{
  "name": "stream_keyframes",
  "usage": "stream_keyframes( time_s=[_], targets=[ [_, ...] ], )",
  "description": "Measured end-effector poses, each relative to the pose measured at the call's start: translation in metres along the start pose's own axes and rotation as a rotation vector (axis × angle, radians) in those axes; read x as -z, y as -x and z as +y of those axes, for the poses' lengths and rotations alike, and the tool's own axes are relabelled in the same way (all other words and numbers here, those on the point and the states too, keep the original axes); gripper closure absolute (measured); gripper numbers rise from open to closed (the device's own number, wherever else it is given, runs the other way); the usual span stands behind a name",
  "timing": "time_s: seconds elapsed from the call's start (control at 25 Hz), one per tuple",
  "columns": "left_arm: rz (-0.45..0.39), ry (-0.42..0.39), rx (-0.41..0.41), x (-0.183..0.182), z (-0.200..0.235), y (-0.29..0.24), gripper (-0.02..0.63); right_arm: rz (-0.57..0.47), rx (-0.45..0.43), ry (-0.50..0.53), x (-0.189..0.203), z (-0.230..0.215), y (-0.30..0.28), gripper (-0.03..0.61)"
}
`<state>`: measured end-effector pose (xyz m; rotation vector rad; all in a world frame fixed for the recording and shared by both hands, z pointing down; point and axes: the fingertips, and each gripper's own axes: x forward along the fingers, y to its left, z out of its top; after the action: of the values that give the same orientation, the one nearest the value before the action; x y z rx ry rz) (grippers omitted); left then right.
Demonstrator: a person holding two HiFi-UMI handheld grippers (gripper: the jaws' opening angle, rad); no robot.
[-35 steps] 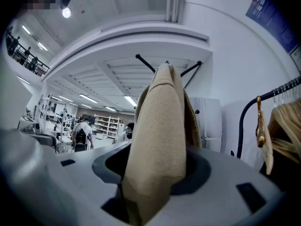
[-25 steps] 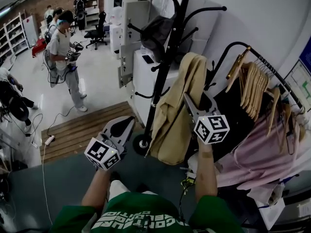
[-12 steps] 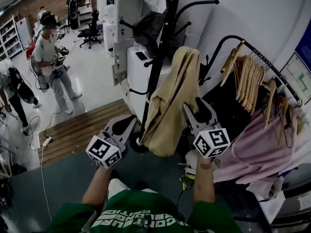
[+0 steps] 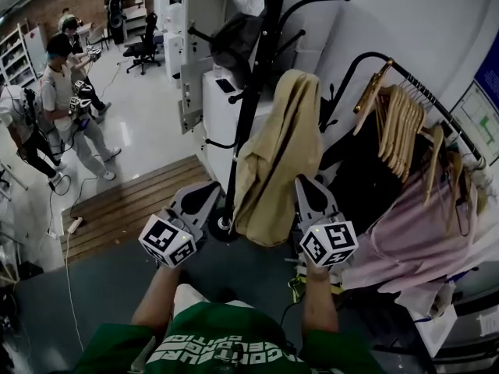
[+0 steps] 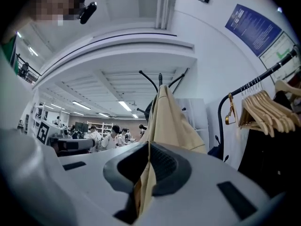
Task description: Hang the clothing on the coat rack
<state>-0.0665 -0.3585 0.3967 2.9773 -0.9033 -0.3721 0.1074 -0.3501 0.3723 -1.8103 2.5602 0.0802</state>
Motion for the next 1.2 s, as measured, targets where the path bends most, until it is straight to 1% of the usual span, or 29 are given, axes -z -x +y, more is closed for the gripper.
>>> stream_keyframes(
  time_s=[0.12,0.52,0.92,1.2],
  targets=[
    [0.004,0.007,-0.004,0.004,0.0,0.0,0.609,0.019,-0.011,-0.009,0.011,0.007,0.001,0.569],
    [0.02,0.033,-0.016,0.017,0.001,0.003,0.609,0.065,-0.046,-0.05,0.039,0.023,0.001,0.569],
    [0.03,0.034,-0.019,0.019,0.005,0.003,0.609,0.086,-0.055,-0.064,0.049,0.027,-0.002,0.569],
    [0.035,0.032,-0.015,0.021,0.006,0.001,0.609,0.095,-0.06,-0.054,0.052,0.028,-0.004,0.569]
  ],
)
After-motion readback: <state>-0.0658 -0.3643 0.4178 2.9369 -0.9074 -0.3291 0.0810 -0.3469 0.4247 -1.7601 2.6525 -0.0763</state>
